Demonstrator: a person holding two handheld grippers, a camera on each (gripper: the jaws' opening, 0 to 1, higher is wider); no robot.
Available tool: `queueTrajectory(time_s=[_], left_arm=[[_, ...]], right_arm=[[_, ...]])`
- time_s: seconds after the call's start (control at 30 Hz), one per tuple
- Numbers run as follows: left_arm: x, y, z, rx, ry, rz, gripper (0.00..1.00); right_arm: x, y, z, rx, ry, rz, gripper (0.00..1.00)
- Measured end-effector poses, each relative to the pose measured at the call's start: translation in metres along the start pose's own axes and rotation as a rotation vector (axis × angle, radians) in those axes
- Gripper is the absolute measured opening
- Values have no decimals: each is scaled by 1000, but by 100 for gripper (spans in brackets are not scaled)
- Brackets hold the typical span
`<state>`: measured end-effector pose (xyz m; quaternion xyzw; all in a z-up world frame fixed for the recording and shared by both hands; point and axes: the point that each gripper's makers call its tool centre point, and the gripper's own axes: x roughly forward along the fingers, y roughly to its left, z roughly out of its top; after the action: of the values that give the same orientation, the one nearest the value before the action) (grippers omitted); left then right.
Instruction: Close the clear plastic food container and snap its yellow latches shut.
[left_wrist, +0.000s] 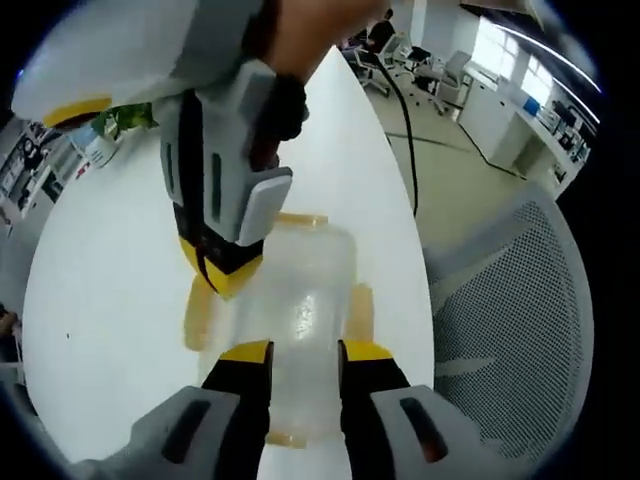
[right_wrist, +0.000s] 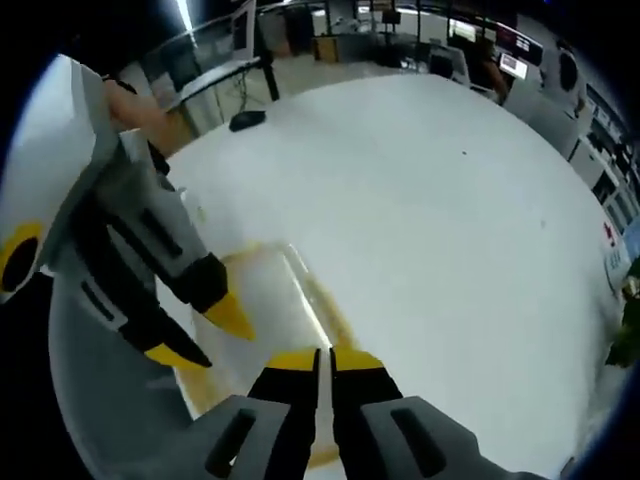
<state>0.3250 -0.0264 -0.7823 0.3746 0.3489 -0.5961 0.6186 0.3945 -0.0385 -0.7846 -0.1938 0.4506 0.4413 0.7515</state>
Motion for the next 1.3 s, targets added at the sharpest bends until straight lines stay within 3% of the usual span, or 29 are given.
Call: queueTrajectory(time_s=[0.1,0.23,0.37,0.67,0.9,1.2,1.3], left_arm=[[0,0,-1,-6,2,-1,31],[0,-5,-4,0,21,-2,38],[2,-12,-9,40,41,0,40],[3,-2,0,42,29,49,41],[6,0,0,36,39,52,41],[8,-1,3,61,49,75,41],[10,-2,2,74,55,89,42]], right_arm=[[-1,-5,4,7,-15,-8,10],[3,-7,-4,7,20,-3,14],[2,-8,-3,13,16,5,15],[1,-10,3,3,26,29,17],[4,-2,6,-20,52,121,19],[13,-3,9,-69,80,176,27],[16,3,10,-79,99,238,27]])
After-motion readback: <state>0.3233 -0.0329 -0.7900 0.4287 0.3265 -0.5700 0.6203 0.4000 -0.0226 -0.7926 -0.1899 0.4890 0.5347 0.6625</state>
